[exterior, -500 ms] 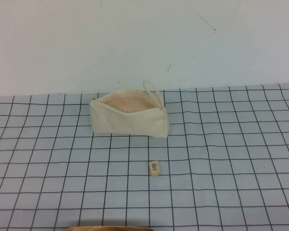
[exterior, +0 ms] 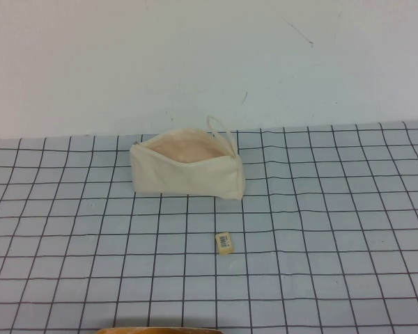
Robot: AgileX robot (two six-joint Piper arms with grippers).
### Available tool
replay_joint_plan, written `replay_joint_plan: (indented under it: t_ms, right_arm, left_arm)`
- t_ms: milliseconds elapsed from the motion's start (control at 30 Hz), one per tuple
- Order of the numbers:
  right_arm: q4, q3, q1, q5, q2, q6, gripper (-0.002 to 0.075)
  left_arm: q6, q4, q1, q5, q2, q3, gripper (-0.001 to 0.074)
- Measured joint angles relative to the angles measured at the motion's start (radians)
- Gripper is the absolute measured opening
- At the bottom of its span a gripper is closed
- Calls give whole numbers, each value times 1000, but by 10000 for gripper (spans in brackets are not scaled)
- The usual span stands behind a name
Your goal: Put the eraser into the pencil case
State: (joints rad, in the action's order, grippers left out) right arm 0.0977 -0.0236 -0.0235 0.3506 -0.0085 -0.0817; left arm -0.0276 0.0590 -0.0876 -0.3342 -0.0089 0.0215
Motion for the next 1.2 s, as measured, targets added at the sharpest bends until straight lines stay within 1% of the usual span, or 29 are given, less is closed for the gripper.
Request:
replay_joint_plan:
  t_ms: [233,367,433,567,600,633,733,800,933,967,1000,1100,1200]
  right_arm:
    - [5,0,0,0,0,0,-3]
    - [67,0,0,-1,0,0,-3]
    - [180,-2,0,-1,0,20,-3]
    - [590,-4,0,3,0,126,-3]
    - [681,-4,0,3,0,130,-3]
    - [734,-4,0,3,0,128,-3]
    - [808,-4,0,1,0,48,-3]
    - [822,-4,0,-7,0,-19,-3]
    - [829,-4,0,-8,0,-95,-3]
    - [834,-4,0,-6,0,-194,-3]
    - [834,2,0,4,0,-243,-3]
    - [819,89,0,88,3,-434,-3]
    - [719,233,0,197,78,-544,-3]
  left_arm:
    - [0,0,0,0,0,0,-1]
    - [0,0,0,0,0,0,-1]
    - [0,0,0,0,0,0,-1]
    - [0,0,0,0,0,0,-1]
    - [0,0,0,0,0,0,-1]
    - [0,0,0,0,0,0,-1]
    - [0,0,0,0,0,0,-1]
    - [0,0,0,0,0,0,-1]
    - [0,0,0,0,0,0,-1]
    - [0,0,0,0,0,0,-1]
    - [0,0,0,0,0,0,-1]
    - [0,0,0,0,0,0,-1]
    - [0,0,0,0,0,0,-1]
